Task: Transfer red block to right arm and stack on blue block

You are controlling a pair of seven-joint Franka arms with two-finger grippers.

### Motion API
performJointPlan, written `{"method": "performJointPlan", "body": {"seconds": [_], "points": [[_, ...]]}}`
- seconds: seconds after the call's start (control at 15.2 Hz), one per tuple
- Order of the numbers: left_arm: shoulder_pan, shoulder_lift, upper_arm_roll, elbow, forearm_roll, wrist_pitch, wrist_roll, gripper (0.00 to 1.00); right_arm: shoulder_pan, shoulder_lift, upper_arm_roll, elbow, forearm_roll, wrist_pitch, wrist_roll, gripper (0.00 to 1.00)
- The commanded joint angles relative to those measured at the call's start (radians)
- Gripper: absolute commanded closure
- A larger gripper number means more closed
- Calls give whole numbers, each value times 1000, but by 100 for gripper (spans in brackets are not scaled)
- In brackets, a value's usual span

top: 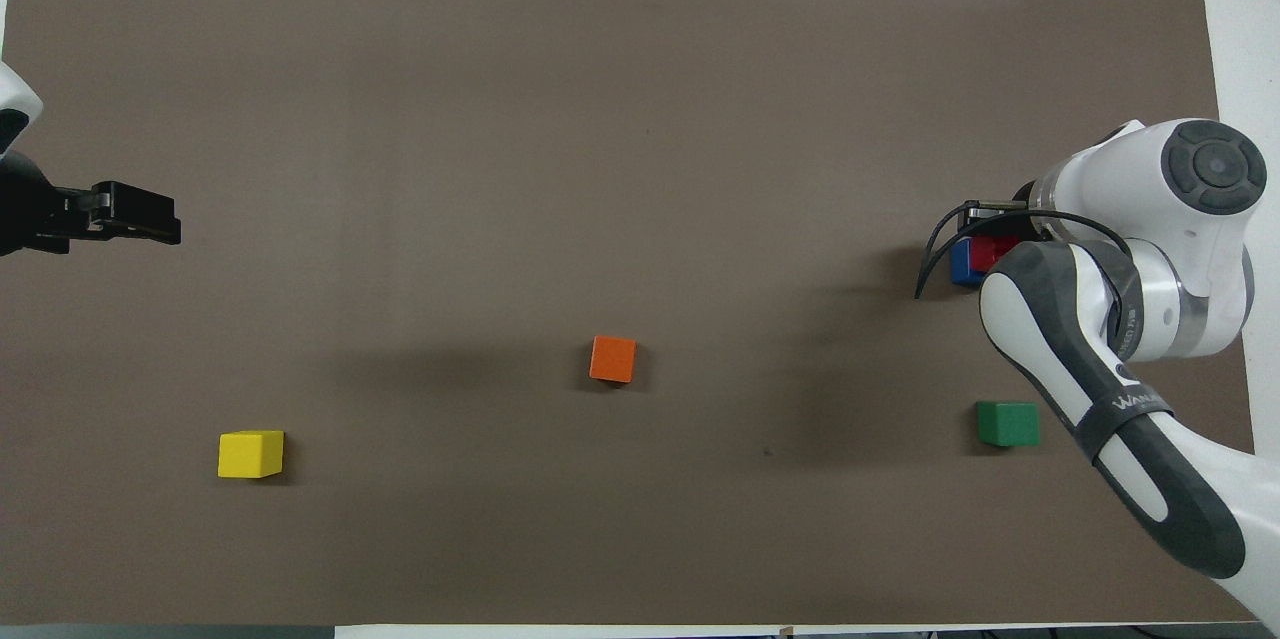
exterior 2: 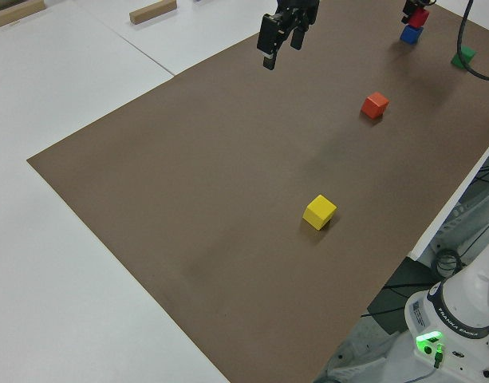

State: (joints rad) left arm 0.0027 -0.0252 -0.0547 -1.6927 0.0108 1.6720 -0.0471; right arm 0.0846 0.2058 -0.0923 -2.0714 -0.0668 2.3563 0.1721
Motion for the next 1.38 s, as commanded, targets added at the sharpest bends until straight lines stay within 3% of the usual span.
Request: {"method": "performJointPlan", "body": {"seconds": [0.0, 0.2, 0.26, 0.33, 0.92, 0.99, 1.12, 1.18, 1.31], "points": [[-26, -15, 1, -12, 21, 17, 7, 0, -22, -6, 13, -38, -28, 57, 32, 100], [-26, -15, 1, -12, 21, 15, 9, 0, -29, -6, 14, -36, -27, 57, 32, 100], [-26, -15, 1, -12, 21, 15, 9, 0, -29, -6, 14, -36, -27, 57, 33, 92], [-26, -15, 1, -10, 20, 9, 9, 0, -31, -6, 14, -36, -27, 57, 33, 74], [-27, -18, -5, -16, 15, -14, 7, 0, -16, -5, 14, -30, -25, 52, 81, 73], [-27, -18, -5, -18, 15, -14, 7, 0, -14, -5, 14, -30, -25, 52, 83, 65], [-27, -18, -5, -18, 15, -14, 7, 0, -14, -5, 14, -32, -25, 57, 83, 22], [-27, -19, -5, -19, 15, -14, 7, 0, -14, -5, 14, -33, -25, 57, 83, 5], [-27, -19, -5, -18, 15, -14, 7, 0, -14, -5, 14, -33, -25, 57, 83, 0]]}}
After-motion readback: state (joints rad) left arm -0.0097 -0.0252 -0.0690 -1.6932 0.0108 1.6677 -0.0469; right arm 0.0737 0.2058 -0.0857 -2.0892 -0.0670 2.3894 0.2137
